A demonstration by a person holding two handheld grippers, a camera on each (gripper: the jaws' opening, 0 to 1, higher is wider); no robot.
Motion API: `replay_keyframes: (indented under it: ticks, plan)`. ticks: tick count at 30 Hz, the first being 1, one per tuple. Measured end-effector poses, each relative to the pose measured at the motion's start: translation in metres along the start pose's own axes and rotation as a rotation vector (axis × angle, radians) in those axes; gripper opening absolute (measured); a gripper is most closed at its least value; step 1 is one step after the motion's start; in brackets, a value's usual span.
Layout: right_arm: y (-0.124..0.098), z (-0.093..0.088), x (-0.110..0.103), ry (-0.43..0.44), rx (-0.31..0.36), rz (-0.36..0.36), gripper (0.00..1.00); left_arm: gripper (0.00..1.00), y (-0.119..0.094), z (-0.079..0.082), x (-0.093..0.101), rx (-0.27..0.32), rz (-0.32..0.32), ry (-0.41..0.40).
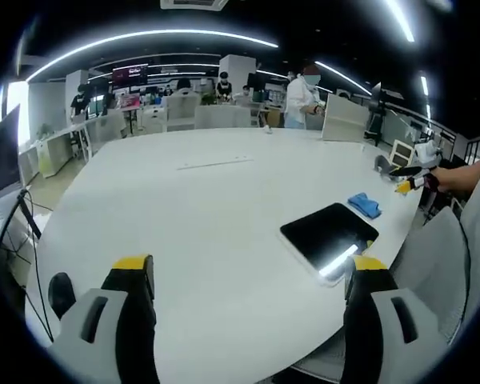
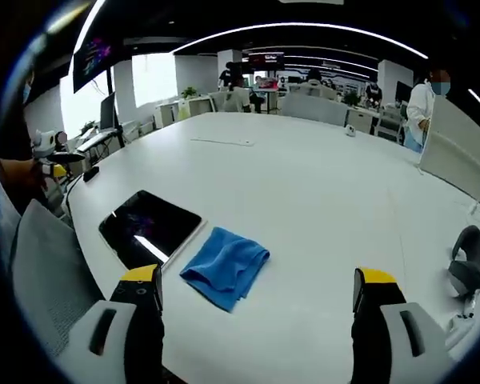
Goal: Wipe the mirror surface with the cleaning cloth until all visible marks leave the cleaned area.
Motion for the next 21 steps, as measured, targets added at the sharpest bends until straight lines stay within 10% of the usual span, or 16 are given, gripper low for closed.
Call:
replay_keyframes:
  ticks: [21]
  plan:
    - [0.011, -0.009, 0.012, 0.063, -0.002, -0.003, 0.98, 0.99, 0.005, 0.002, 0.007, -0.001, -0.008, -0.005]
Point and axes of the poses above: the point that each gripper's makers call its tool centre point, and the gripper's own axes: y roughly forward along the fingers, x roughly to its right, z roughly out of its top, the point moved 10 cm from there along -y, roughly backward along the fingers, and after that the axes turned 1 degree about x, right-handed, at the moved point
